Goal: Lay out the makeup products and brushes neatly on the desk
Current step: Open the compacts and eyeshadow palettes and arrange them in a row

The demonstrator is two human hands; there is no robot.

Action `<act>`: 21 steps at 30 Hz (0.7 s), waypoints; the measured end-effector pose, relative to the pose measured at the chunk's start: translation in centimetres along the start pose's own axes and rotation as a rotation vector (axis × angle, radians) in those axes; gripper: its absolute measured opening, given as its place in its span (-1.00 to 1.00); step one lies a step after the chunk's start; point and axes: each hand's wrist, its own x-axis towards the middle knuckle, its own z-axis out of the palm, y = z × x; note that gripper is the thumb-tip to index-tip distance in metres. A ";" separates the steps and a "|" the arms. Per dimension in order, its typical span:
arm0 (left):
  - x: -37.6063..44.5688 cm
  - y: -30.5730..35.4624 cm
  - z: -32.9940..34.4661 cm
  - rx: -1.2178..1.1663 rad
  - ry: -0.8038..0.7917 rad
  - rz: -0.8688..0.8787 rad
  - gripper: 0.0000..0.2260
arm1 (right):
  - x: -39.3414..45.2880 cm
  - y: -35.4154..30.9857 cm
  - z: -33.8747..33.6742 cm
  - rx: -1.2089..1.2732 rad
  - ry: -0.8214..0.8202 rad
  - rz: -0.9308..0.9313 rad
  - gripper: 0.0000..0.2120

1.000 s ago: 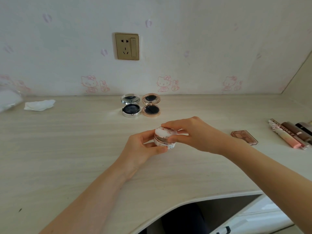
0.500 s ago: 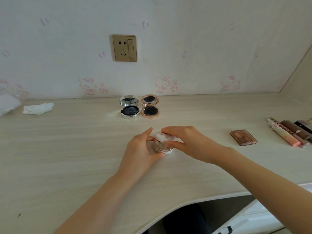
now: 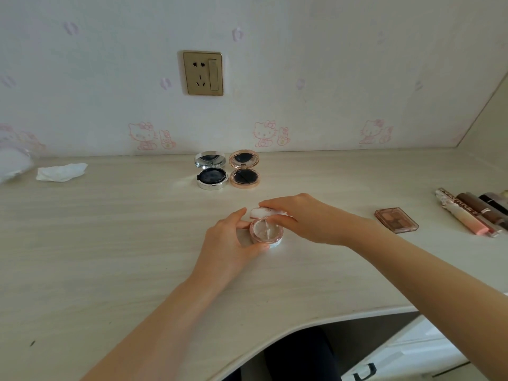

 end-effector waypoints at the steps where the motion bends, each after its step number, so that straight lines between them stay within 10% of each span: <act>1: 0.0 0.0 0.0 0.007 0.001 0.002 -0.22 | 0.2 0.0 -0.2 -0.009 -0.014 0.013 -0.69; 21: 0.0 0.0 0.1 0.051 0.004 -0.005 -0.25 | 1.5 -0.1 -1.3 -0.002 -0.139 0.103 -0.64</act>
